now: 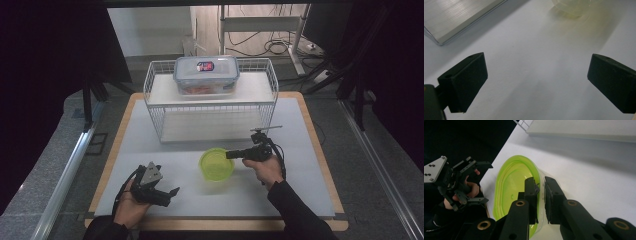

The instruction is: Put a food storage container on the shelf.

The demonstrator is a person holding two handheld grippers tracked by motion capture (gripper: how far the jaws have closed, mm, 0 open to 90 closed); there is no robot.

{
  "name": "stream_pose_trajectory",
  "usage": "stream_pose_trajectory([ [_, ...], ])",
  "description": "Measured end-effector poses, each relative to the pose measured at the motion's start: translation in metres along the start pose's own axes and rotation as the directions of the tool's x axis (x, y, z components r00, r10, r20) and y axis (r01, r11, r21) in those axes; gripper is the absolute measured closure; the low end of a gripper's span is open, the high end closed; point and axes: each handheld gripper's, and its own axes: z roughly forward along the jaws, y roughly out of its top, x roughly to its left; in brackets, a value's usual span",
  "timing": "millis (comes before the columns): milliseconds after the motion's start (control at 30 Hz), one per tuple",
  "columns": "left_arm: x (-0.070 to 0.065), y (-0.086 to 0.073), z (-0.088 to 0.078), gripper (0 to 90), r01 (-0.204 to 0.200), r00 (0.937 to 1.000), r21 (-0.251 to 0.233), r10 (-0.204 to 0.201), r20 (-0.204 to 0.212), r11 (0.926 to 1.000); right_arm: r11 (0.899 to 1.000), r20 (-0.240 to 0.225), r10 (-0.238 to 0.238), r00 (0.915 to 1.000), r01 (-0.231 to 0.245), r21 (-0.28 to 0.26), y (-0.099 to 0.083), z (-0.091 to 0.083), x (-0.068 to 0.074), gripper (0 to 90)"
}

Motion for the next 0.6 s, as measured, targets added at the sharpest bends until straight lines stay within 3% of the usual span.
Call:
stream_pose_trajectory([
  [600,0.0,0.001,0.0,2.8,-0.002,1.0,0.0,0.002,0.0,1.0,0.998,-0.046,0.013,0.9989,-0.016,-0.068,0.012,-0.021,0.01,81.6],
])
